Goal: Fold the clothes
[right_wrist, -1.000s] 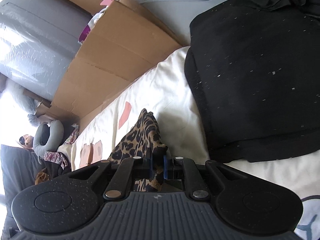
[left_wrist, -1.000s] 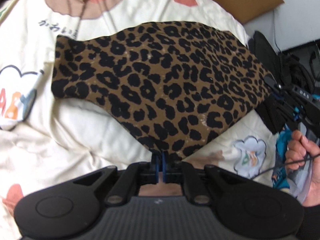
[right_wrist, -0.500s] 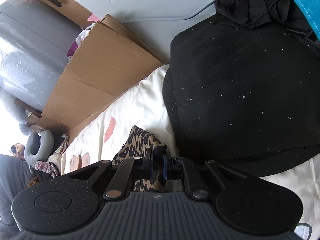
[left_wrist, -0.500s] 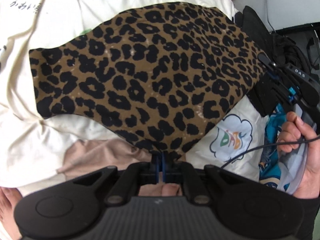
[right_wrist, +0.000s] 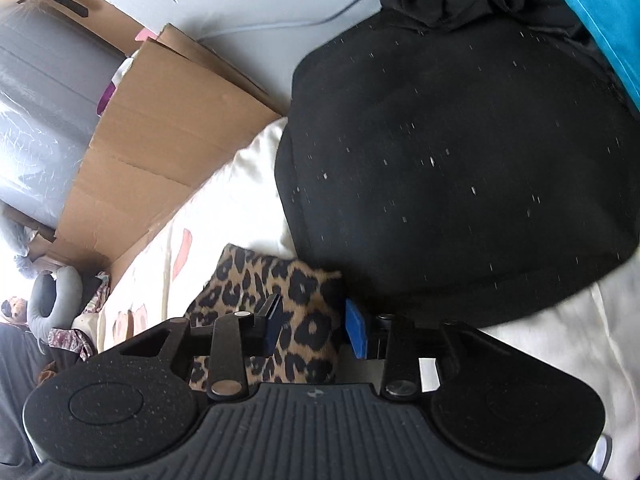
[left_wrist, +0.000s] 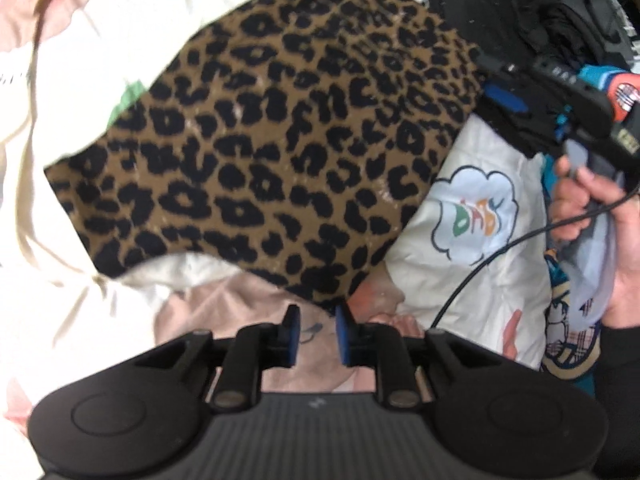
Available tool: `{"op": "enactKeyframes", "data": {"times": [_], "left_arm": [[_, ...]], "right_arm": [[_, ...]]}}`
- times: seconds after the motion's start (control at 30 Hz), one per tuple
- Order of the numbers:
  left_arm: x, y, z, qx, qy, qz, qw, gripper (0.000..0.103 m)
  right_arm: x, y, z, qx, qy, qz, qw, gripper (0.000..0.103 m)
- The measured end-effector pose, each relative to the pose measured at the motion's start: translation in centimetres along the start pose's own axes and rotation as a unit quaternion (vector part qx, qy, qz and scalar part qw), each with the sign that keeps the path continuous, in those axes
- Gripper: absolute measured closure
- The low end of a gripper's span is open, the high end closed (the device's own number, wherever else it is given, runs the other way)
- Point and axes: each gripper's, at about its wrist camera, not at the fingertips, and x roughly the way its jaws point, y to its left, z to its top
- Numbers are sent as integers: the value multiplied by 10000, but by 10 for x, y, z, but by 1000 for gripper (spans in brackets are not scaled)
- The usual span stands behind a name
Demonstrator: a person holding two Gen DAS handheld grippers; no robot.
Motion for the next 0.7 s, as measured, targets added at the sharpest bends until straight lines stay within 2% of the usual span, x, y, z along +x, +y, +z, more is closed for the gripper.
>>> {"op": "enactKeyframes", "data": {"times": [0.2,0.47,0.63,0.7], "left_arm": [[-7,-22,25,209,-314,204,9991,78],[-14,-37,77,912,-811,310,9920,56],[-14,-36,108,1166,-1134,295,9862,50],[-10,-34,122,1303,-1150,241,9845,48]], "right_arm": [[-2,0,-17,75,181,75,9998,65],[0,1,-45,139,487,205,9985,65],[0,1,-59,222,608,327,9974,65],[2,1,-63,277,637,407,9968,65]]}}
